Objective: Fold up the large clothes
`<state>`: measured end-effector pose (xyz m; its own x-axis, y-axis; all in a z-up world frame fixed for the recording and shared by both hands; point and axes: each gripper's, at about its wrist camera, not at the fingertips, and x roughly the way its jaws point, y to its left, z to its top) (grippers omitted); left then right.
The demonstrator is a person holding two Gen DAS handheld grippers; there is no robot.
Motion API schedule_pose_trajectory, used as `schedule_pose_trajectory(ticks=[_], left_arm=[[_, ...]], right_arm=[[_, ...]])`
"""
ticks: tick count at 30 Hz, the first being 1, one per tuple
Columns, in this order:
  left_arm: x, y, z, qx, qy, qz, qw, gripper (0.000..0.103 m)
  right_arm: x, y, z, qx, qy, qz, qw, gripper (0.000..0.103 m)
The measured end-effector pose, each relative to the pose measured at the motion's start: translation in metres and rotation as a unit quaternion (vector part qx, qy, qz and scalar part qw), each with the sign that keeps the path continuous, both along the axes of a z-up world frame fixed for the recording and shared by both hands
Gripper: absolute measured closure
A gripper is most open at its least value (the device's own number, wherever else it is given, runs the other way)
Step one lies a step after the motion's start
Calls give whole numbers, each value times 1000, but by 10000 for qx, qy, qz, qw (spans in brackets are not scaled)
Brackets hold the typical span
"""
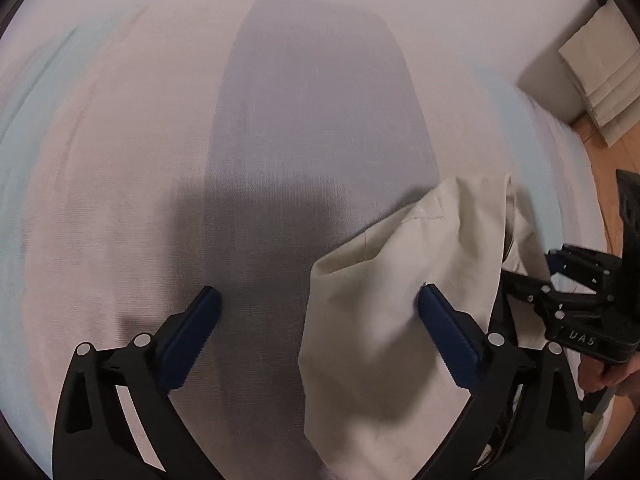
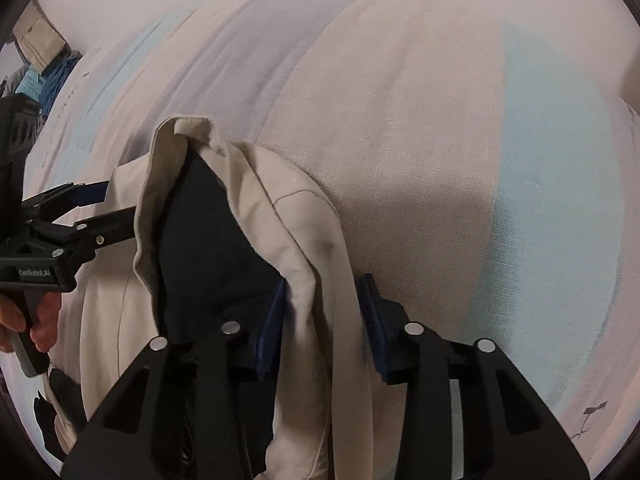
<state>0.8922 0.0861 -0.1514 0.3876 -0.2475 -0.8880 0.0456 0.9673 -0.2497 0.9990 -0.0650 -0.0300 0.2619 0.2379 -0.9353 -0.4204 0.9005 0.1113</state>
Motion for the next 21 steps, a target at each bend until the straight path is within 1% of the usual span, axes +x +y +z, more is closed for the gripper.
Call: schedule_pose_trajectory(ticks=[1, 3, 4, 5, 6, 7, 8, 9, 10, 11, 12, 13, 14, 15, 16, 17, 18, 19, 21], left_arm=[[1, -1, 0, 8, 3, -25, 10000, 6], [0, -1, 1, -78, 22, -55, 10000, 7], [1, -2, 1, -111, -6, -86, 9999, 10], [0, -4, 2, -99, -65, -132, 9998, 14], [1, -10, 4, -9, -142, -164, 9998, 15], [-2, -14, 6, 99, -275, -219, 9993, 20], [-3, -19, 6, 98, -299, -256, 9992, 27], [-4, -22, 5, 80, -283, -261, 9992, 30], [-5, -23, 4, 24, -261, -225, 9994, 36], [-4, -23, 4, -49, -231, -229, 9995, 44], [-5, -24, 4, -135, -208, -256, 9994, 49], [-5, -26, 6, -213, -183, -305, 9991, 58], [-8, -25, 7, -198, -192, -331, 9991, 66], [-10, -26, 10, -146, -208, -359, 9990, 70], [-8, -32, 12, -104, -247, -368, 9990, 77], [-11, -34, 17, -25, -352, -407, 9985, 85], [-14, -36, 23, 16, -458, -465, 9979, 87], [-16, -36, 28, 39, -530, -481, 9974, 91], [-24, -41, 45, 16, -748, -490, 9960, 94]], right_arm=[[1, -1, 0, 39, -15, -16, 10000, 61], [2, -3, 2, 154, -33, -58, 9999, 56], [4, -5, 3, 210, -19, -77, 9997, 55], [4, -5, 4, 249, -7, -83, 9997, 52], [9, -6, 4, 288, 1, -80, 9996, 47], [9, -7, 4, 350, 15, -92, 9993, 46], [11, -7, 3, 369, 36, -101, 9993, 45], [12, -7, 3, 378, 59, -119, 9992, 44], [12, -8, 3, 446, 88, -164, 9988, 44], [13, -5, 3, 489, 112, -179, 9986, 50], [11, -2, 3, 492, 126, -149, 9986, 61], [10, 0, 3, 483, 151, -107, 9987, 67], [8, 2, 4, 463, 163, -92, 9988, 75], [7, 8, 5, 445, 167, -103, 9988, 84], [7, 10, 6, 416, 159, -76, 9990, 88], [7, 13, 10, 353, 51, -46, 9994, 92], [4, 14, 14, 368, -25, -84, 9993, 93], [2, 12, 22, 423, -107, -157, 9989, 94], [-10, 10, 35, 455, -303, -264, 9982, 95]])
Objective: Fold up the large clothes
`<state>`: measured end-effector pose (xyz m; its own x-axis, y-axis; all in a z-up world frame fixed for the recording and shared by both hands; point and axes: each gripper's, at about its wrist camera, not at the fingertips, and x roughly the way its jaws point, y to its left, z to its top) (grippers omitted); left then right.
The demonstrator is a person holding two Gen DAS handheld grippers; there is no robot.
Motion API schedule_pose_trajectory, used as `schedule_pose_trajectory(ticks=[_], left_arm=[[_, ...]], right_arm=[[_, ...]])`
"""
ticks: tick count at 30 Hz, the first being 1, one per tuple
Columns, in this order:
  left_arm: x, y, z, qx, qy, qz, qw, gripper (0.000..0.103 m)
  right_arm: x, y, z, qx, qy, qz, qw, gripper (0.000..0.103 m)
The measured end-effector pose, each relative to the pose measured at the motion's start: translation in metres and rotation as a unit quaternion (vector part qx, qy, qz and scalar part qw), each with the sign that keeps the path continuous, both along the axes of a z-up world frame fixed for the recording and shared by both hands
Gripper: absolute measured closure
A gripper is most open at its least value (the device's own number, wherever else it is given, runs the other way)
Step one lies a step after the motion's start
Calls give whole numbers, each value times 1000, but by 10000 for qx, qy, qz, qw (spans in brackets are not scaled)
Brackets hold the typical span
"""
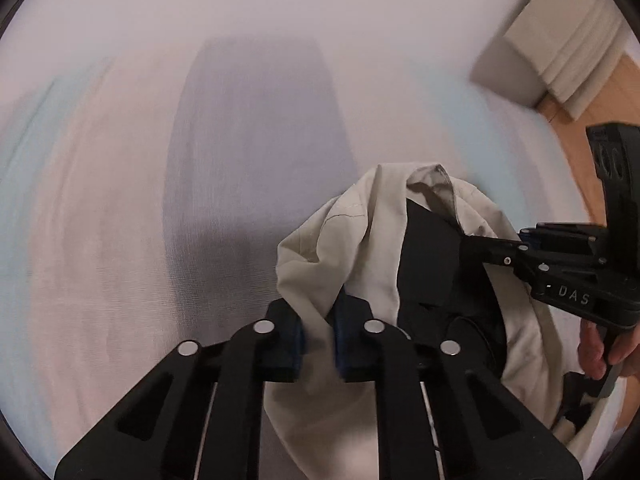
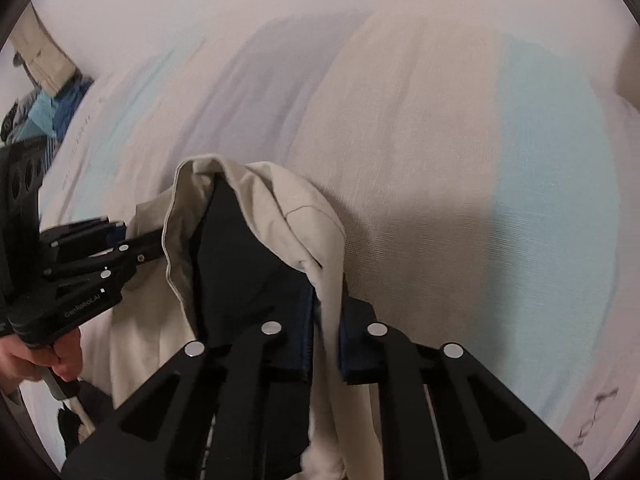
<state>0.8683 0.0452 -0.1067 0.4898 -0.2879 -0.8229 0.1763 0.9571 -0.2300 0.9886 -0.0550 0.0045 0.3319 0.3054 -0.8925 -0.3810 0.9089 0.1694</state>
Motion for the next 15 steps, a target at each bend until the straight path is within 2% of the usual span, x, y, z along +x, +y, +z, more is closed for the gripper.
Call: schedule_pose_trajectory(ticks=[3, 6, 11, 15], left_arm=[[-17, -7, 28, 39, -281, -91, 9996, 95], [-44, -4, 59, -9, -511, -140, 9986, 95], [-98, -11, 108, -33, -975, -295, 9948, 95], [-140, -22, 131, -31, -1207, -349, 9921, 95]], right_arm=[[-29, -1, 31, -282, -524, -41, 9982, 96], [-64, -1, 63, -364, -894, 44, 9953, 96], [-120, -11, 103, -495, -1350, 176, 9895, 97], [-162, -9, 125, -666, -1621, 286, 9841, 97]])
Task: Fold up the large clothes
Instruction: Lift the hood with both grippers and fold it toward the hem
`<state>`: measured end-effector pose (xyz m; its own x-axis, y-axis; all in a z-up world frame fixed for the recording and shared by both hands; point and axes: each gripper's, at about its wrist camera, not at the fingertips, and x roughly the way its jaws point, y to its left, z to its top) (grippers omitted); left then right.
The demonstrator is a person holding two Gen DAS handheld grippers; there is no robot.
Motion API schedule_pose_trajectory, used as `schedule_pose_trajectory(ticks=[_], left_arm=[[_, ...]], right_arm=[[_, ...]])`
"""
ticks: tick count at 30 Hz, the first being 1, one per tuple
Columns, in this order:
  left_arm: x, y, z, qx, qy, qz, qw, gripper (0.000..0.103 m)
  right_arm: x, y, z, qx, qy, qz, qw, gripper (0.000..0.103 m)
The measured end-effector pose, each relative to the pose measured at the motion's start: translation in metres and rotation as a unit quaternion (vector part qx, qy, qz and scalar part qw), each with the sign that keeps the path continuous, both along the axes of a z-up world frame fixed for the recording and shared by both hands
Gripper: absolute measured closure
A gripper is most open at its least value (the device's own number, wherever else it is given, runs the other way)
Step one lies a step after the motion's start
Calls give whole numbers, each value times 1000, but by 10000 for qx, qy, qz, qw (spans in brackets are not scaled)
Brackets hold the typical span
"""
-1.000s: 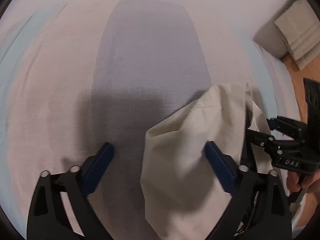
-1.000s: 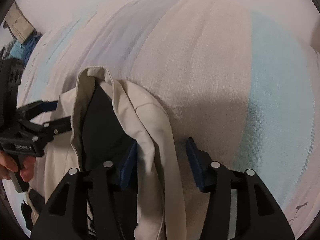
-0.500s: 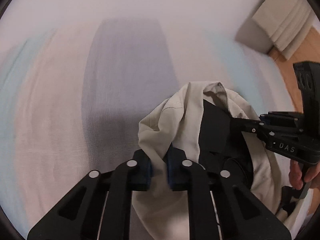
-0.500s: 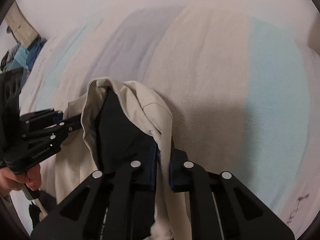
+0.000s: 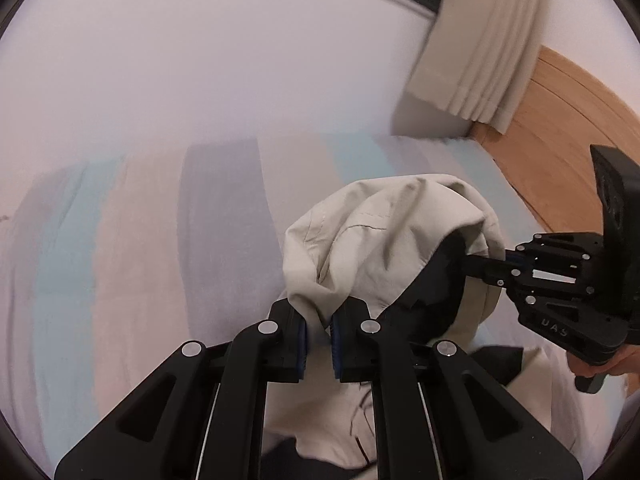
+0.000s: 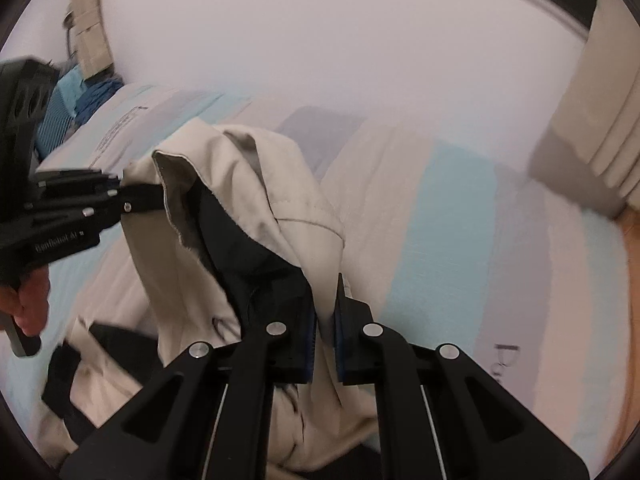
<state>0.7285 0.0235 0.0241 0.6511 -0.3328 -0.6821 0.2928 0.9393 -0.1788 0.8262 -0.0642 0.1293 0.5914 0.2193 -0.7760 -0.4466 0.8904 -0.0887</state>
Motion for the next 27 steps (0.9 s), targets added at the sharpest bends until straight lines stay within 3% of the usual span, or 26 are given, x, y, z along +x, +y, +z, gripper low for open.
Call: schedule_pose_trajectory(ticks=[7, 16, 21, 27], left_arm=[[-97, -24, 11, 294, -284, -270, 9988, 95], [-217, -33, -25, 434, -251, -39, 9987, 95], [-257, -37, -42, 458, -183, 92, 9987, 95], [-279, -42, -62, 484, -75, 107, 9987, 95]], right_arm=[[-98, -28, 16, -104, -336, -70, 9994, 97], [-223, -35, -13, -385, -623, -137, 9972, 97], [-257, -35, -29, -362, -533, -130, 9978, 97], [-279, -35, -47, -431, -445, -50, 9981, 97]])
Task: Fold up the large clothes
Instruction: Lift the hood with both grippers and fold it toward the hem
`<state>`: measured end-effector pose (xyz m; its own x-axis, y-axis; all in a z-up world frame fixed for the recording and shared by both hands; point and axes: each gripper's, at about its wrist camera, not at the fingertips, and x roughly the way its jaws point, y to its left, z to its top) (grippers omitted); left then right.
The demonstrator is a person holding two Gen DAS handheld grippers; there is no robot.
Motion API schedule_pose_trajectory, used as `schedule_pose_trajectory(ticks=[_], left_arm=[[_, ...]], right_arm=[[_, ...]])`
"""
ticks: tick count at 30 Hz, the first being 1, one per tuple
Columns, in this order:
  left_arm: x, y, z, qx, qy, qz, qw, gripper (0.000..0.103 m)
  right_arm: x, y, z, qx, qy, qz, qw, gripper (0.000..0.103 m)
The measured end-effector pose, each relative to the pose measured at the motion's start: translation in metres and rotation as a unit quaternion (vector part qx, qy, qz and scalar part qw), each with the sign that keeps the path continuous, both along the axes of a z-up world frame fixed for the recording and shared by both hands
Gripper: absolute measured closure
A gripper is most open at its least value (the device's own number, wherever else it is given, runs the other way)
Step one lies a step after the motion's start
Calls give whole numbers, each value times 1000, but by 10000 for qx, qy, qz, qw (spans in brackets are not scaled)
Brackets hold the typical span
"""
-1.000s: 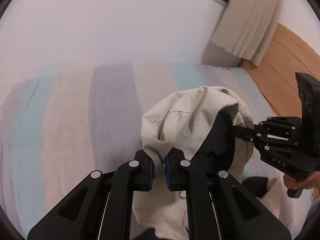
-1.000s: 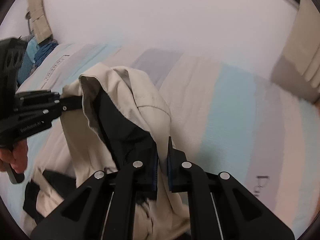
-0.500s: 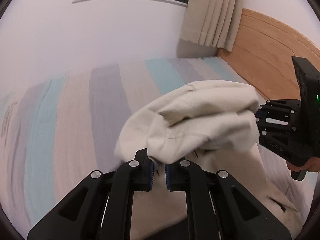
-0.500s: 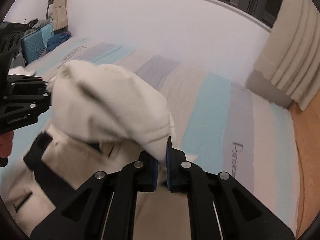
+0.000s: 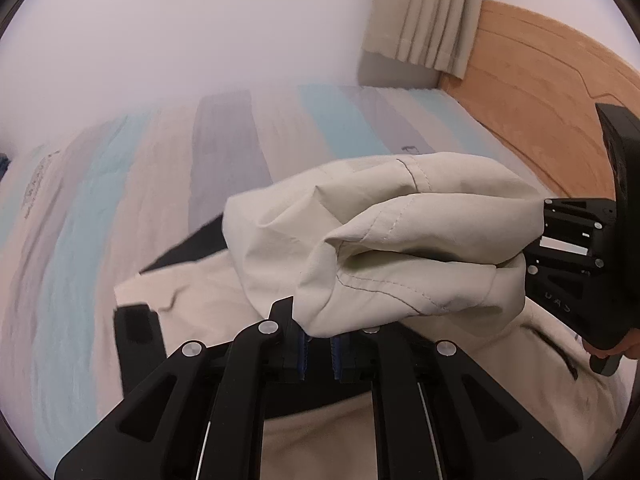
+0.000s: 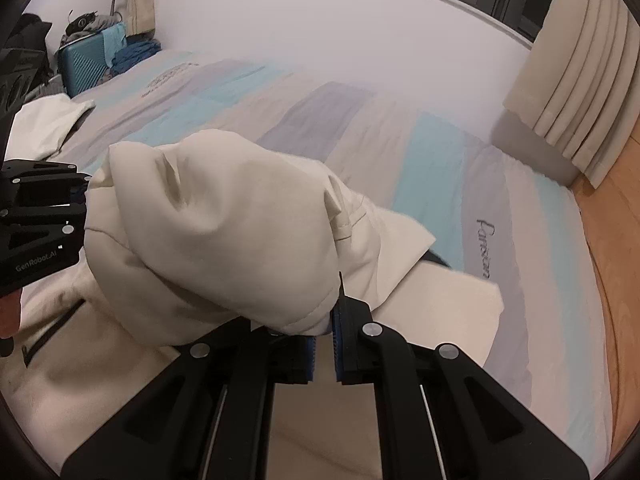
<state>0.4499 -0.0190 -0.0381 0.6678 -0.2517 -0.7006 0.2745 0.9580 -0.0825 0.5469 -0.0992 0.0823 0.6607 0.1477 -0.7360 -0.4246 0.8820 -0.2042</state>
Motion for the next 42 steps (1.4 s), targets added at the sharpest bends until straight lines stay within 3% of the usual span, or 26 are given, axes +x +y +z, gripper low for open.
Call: schedule_pose_trajectory(ticks=[10, 17, 23, 33, 37, 40, 42], left_arm=[[-17, -5, -29, 71, 164, -162, 9997, 95], [-31, -14, -59, 492, 382, -439, 9971, 95], [-33, -15, -81, 600, 588, -497, 9952, 95], [-35, -17, -102, 709, 690, -583, 9934, 96], [-35, -13, -104, 622, 717, -577, 9938, 95], [-37, -10, -98, 581, 699, -533, 9944, 87], [-42, -7, -93, 642, 761, -422, 9941, 53]], right_arm=[[-18, -7, -32, -91, 191, 10, 9998, 97], [-29, -8, -66, -272, 481, 115, 9984, 97], [-31, -6, -89, -458, 682, 224, 9964, 97], [-30, -7, -103, -377, 870, 207, 9953, 97], [-32, -6, -94, -368, 947, 185, 9947, 96], [-35, -11, -87, -376, 927, 123, 9949, 91], [-40, -13, -83, -393, 878, 52, 9953, 88]])
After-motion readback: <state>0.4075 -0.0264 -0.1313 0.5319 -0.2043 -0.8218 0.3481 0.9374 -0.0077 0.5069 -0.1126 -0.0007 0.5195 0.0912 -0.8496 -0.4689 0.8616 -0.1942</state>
